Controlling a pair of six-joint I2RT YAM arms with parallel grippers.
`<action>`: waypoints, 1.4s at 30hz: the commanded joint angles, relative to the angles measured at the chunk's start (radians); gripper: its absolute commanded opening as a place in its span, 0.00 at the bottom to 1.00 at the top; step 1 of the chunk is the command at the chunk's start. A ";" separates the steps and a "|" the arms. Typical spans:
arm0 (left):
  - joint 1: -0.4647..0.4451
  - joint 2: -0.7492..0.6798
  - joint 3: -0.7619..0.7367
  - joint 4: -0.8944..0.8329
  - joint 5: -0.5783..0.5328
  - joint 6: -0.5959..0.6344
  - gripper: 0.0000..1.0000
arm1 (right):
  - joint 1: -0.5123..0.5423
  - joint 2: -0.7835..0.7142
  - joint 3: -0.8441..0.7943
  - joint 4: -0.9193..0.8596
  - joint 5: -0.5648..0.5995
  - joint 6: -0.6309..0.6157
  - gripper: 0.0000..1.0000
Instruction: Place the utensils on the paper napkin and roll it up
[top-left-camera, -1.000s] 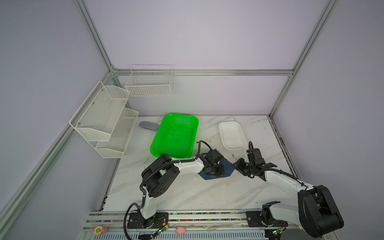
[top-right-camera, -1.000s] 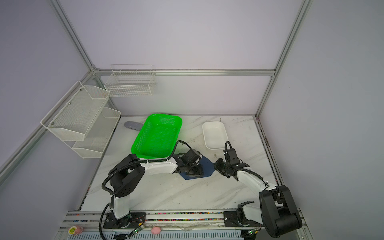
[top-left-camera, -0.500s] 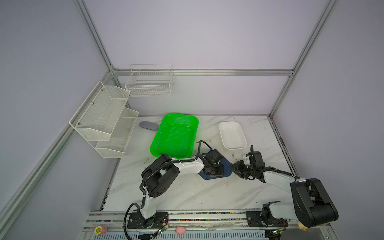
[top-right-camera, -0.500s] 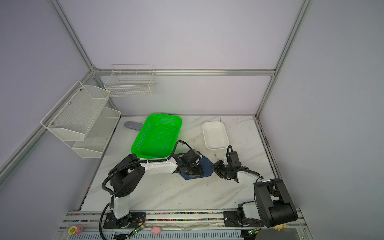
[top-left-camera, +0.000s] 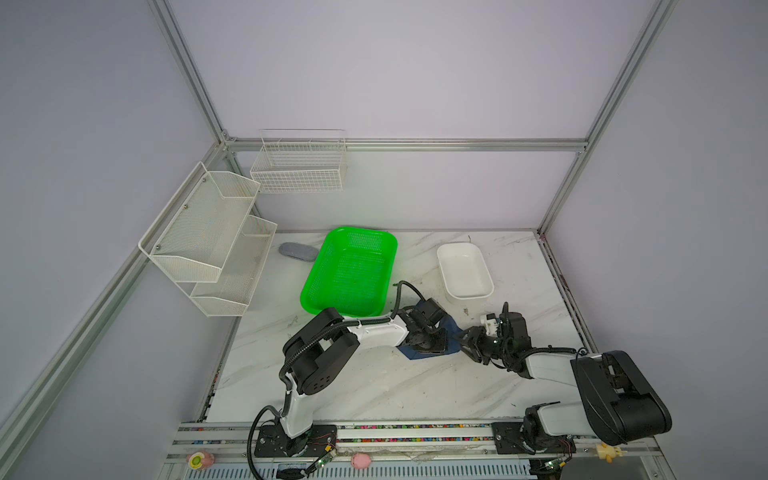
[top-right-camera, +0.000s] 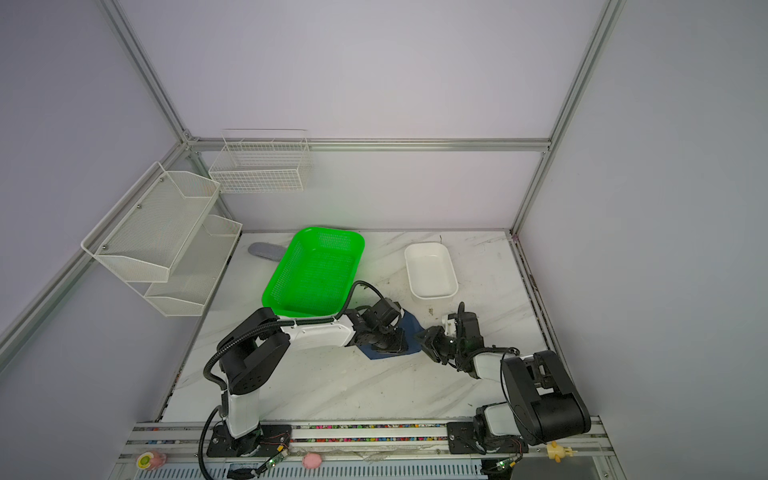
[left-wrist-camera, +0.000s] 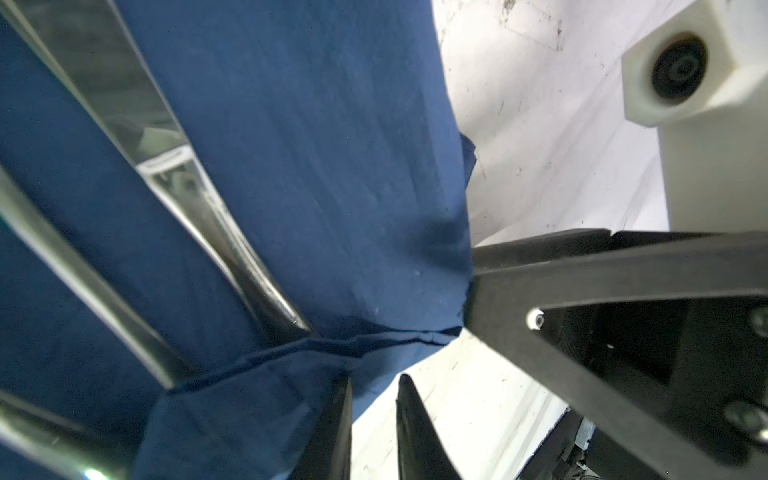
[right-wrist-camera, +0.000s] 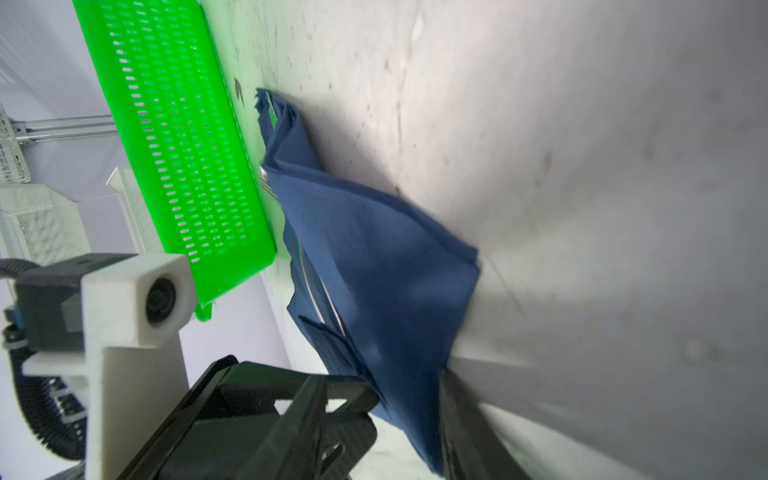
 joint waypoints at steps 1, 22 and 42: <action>-0.005 -0.006 0.054 -0.031 -0.021 0.021 0.21 | 0.001 0.029 -0.065 -0.048 -0.001 0.035 0.47; -0.004 -0.020 0.042 -0.029 -0.020 0.020 0.21 | -0.022 0.000 0.019 0.151 0.060 -0.030 0.50; -0.003 -0.046 0.020 -0.021 -0.053 0.003 0.20 | -0.036 -0.041 0.070 0.040 -0.093 -0.210 0.09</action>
